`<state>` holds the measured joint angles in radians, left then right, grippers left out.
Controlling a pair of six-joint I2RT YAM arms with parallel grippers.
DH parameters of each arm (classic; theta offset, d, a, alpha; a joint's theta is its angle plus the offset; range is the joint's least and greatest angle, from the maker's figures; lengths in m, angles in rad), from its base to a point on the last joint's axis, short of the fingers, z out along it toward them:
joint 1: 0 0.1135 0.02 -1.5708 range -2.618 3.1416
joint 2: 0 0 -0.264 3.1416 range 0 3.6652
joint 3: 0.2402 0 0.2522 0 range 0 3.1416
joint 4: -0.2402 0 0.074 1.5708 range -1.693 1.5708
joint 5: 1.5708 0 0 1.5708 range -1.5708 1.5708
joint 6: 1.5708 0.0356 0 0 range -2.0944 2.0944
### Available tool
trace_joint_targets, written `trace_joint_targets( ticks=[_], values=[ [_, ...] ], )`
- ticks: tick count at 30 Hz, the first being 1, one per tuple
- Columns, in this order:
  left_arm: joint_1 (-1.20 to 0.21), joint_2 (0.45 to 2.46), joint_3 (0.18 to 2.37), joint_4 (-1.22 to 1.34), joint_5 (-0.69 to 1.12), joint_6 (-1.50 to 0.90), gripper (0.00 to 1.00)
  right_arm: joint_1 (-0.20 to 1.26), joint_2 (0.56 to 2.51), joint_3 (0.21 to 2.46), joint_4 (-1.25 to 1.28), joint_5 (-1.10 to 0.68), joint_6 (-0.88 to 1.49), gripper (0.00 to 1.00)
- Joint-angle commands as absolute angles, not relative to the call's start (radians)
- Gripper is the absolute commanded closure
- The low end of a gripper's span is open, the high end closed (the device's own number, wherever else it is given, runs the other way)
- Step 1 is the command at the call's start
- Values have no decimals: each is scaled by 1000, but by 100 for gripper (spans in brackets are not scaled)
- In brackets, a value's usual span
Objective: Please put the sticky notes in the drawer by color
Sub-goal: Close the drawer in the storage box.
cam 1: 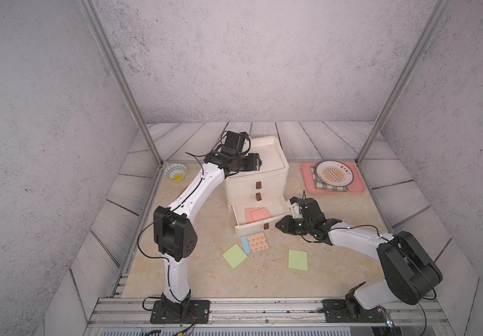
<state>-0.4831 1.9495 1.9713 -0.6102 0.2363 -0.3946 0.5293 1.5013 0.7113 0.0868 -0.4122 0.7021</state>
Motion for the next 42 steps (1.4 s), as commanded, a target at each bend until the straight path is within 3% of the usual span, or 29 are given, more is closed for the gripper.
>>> trace_joint_targets(
  ticks=[1, 13, 22, 34, 42],
  values=[
    [-475, 1920, 1889, -637, 267, -388, 34, 542, 1547, 694, 145, -391, 687, 78],
    [-466, 1913, 1765, -664, 321, -399, 32, 587, 1716, 650, 540, -331, 755, 78],
    [-466, 1879, 1670, -624, 345, -421, 32, 621, 1746, 725, 620, -203, 773, 78],
    [-466, 1835, 1626, -635, 357, -423, 32, 656, 1967, 928, 736, -117, 831, 78],
    [-466, 1789, 1607, -656, 366, -422, 31, 682, 1919, 834, 831, -9, 814, 78]
  ],
)
